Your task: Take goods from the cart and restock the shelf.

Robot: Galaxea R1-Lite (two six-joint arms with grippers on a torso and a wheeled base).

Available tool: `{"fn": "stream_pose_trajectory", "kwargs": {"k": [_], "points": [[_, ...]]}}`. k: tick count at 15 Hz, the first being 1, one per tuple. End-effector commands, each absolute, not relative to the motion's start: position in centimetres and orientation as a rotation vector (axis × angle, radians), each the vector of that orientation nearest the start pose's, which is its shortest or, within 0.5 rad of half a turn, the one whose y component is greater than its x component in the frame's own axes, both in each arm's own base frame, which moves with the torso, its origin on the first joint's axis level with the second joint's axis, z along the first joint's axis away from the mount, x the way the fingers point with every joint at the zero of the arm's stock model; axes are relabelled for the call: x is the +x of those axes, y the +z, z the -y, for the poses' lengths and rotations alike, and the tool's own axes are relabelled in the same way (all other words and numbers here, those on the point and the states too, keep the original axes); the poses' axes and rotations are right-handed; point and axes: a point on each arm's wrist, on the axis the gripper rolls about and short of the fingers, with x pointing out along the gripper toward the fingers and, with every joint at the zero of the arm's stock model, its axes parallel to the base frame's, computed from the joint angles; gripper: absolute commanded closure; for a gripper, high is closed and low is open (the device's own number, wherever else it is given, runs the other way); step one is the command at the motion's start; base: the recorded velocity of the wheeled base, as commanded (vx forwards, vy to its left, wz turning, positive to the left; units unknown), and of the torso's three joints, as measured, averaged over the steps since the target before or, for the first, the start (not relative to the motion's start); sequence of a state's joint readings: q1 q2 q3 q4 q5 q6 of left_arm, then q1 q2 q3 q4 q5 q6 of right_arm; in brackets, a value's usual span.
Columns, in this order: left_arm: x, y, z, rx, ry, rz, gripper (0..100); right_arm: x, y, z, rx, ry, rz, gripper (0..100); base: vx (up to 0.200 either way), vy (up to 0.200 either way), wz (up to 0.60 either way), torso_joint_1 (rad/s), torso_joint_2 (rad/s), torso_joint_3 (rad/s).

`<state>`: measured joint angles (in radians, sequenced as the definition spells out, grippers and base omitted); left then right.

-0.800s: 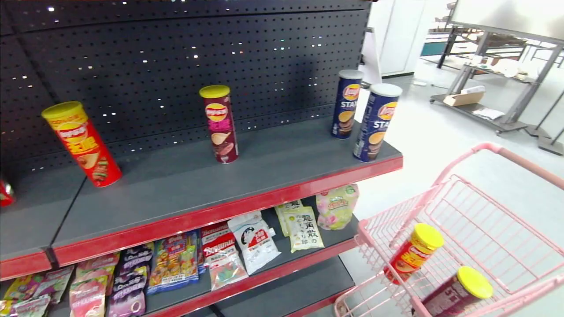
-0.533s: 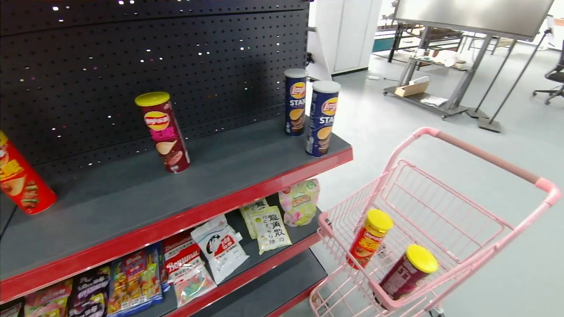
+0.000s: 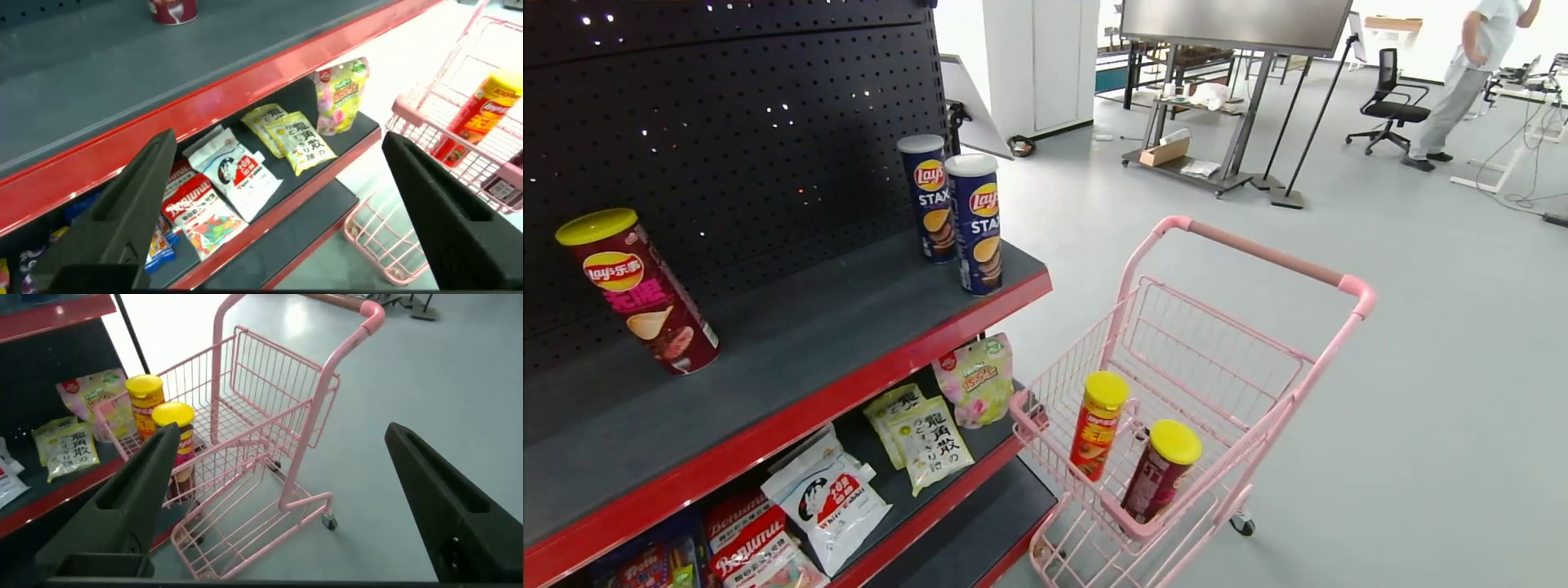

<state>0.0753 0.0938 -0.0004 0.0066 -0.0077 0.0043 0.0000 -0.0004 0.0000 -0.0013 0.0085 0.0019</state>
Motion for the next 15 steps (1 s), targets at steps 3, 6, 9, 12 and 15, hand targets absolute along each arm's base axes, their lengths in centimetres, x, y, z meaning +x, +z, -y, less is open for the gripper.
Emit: {"fn": "stream_pose_trajectory", "kwargs": {"k": [3,6,9,12,15], "points": [[-1.56,7.67,0.14,0.000,0.069,-0.100,0,-2.28,7.56,-0.02,0.002,0.009,0.002,0,0.000,0.000,0.00,0.000,0.00,0.000],[-1.56,7.67,0.14,-0.001,0.069,-0.100,0,-2.28,7.56,-0.02,0.000,0.009,0.002,0,0.000,0.000,0.00,-0.032,0.06,0.041],[-1.56,7.67,0.14,-0.001,0.069,-0.100,0,-2.28,7.56,-0.02,0.002,0.008,0.002,0,0.000,0.000,0.00,-0.137,0.34,0.185],[-1.56,7.67,0.14,-0.001,0.069,-0.100,0,-2.28,7.56,-0.02,0.002,0.008,0.002,0,0.000,0.000,0.00,-0.150,0.36,0.209],[-1.56,7.67,0.14,-0.001,0.069,-0.100,0,-2.28,7.56,-0.02,0.002,0.008,0.002,0,0.000,0.000,0.00,-0.144,0.37,0.214]]}}
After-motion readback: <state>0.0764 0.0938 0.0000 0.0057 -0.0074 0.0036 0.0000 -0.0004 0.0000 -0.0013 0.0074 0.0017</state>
